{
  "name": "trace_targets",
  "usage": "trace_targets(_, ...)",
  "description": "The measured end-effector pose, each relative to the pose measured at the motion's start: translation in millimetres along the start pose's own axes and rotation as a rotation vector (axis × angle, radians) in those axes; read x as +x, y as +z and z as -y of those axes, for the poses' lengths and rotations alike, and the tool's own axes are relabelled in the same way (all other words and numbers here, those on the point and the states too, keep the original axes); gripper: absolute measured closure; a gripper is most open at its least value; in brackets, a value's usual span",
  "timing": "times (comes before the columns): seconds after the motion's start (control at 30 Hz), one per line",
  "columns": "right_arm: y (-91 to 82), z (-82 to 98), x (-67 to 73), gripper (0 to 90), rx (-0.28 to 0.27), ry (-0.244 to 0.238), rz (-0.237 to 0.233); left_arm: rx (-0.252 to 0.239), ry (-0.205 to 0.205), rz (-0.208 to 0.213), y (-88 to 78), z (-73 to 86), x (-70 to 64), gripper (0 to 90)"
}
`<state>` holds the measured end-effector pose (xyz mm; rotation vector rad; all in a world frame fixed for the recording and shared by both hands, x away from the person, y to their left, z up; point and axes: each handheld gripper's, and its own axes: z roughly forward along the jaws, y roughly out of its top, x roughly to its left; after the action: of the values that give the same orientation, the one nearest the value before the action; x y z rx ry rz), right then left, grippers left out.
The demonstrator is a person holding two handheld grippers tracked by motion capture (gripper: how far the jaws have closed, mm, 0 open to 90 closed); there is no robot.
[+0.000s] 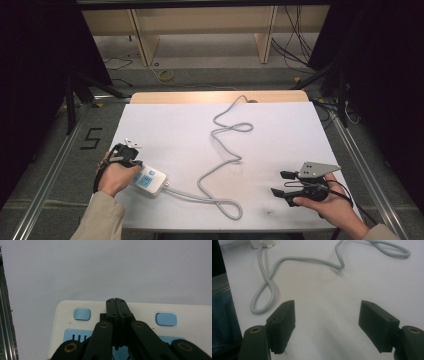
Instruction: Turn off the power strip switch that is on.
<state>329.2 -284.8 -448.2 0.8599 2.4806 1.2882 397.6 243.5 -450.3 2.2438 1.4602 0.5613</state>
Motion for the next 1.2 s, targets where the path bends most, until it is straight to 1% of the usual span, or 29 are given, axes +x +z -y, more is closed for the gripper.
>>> trace_targets(0.1, 0.3, -0.1, 0.3, 30.0, 0.0, -0.001, -0.003, 0.005, 0.006, -0.008, 0.4, -1.0, -1.5, 90.0)
trace_targets(0.23, 0.5, -0.2, 0.8, 30.0, 0.001, 0.0, -0.002, 0.004, -0.001, 0.0, 0.1, -0.4, -0.2, 90.0)
trace_targets(0.3, 0.4, -0.2, 1.0, 30.0, 0.0, -0.001, -0.002, 0.009, 0.004, -0.004, 0.4, -1.2, -1.0, 90.0)
trace_targets(0.4, 0.7, -0.3, 1.5, 30.0, 0.0, 0.002, -0.002, 0.029, 0.013, -0.006, 0.7, -3.9, -1.3, 90.0)
trace_targets(0.47, 0.8, -0.4, 1.8, 30.0, 0.001, 0.003, -0.004, 0.042, 0.024, -0.011, 1.1, -6.0, -2.2, 90.0)
trace_targets(0.5, 0.8, -0.4, 1.7, 30.0, 0.0, 0.002, -0.004, 0.051, 0.027, -0.005, 1.8, -6.6, -3.0, 90.0)
trace_targets(0.53, 0.8, -0.3, 1.6, 30.0, 0.001, 0.001, -0.003, 0.056, 0.036, -0.01, 2.1, -7.3, -3.9, 90.0)
trace_targets(0.57, 0.8, -0.3, 1.5, 30.0, 0.001, 0.002, -0.003, 0.062, 0.034, -0.017, 2.2, -8.2, -4.8, 90.0)
trace_targets(0.6, 0.8, -0.2, 1.3, 30.0, 0.001, 0.002, -0.003, 0.055, 0.038, -0.031, 3.0, -8.8, -6.2, 90.0)
trace_targets(0.67, 0.8, -0.3, 1.3, 30.0, 0.001, 0.002, -0.003, 0.059, 0.066, -0.045, 3.7, -10.1, -8.7, 90.0)
trace_targets(0.7, 0.6, -0.4, 1.7, 30.0, 0.001, 0.002, -0.004, 0.064, 0.068, -0.044, 3.5, -10.3, -8.3, 90.0)
trace_targets(0.77, -0.2, -0.2, 1.8, 30.0, -0.002, -0.005, -0.002, 0.067, 0.065, -0.041, 3.5, -10.8, -7.8, 90.0)
trace_targets(0.83, -0.3, 0.1, 1.5, 30.0, -0.001, -0.003, -0.003, 0.064, 0.051, -0.032, 3.7, -10.7, -6.9, 90.0)
trace_targets(1.0, 0.3, 0.0, 1.6, 30.1, 0.003, 0.001, -0.004, 0.065, 0.052, -0.03, 3.5, -10.6, -6.2, 90.0)
trace_targets(1.13, 0.2, 0.0, 1.8, 30.1, 0.004, 0.001, -0.004, 0.062, 0.04, -0.022, 3.4, -10.4, -5.2, 90.0)
trace_targets(1.2, 0.2, 0.0, 1.7, 30.1, 0.004, 0.002, -0.004, 0.067, 0.047, -0.024, 3.2, -10.7, -5.2, 90.0)
